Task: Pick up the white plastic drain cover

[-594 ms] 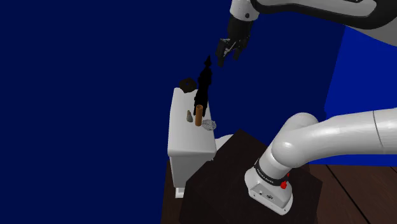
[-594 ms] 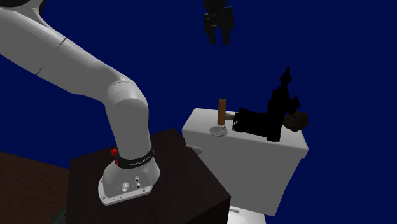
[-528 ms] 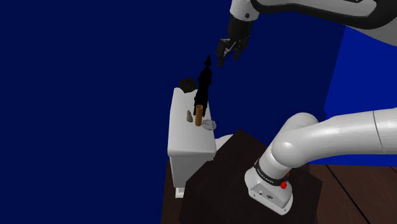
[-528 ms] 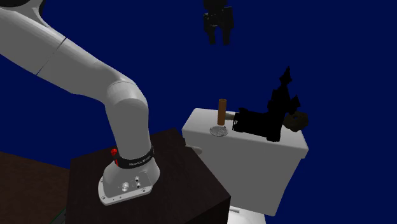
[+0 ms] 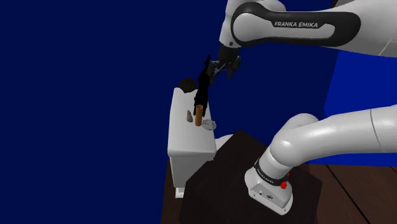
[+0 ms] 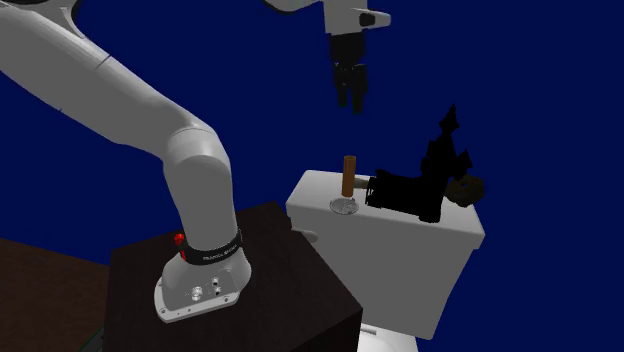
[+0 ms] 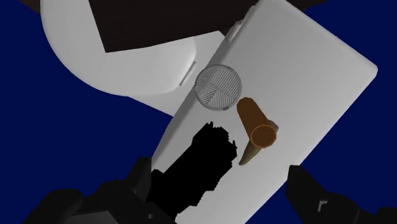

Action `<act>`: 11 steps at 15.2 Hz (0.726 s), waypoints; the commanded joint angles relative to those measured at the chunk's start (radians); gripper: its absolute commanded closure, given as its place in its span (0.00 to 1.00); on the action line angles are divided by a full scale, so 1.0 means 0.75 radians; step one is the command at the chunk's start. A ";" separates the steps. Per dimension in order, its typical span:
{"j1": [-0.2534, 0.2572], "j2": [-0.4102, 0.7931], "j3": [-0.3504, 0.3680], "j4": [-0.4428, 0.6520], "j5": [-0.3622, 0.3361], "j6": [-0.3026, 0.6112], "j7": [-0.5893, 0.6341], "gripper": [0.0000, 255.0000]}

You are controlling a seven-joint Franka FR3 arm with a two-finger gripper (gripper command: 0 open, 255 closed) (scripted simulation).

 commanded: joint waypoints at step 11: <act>-0.120 0.297 0.039 -0.310 0.066 0.525 0.370 0.00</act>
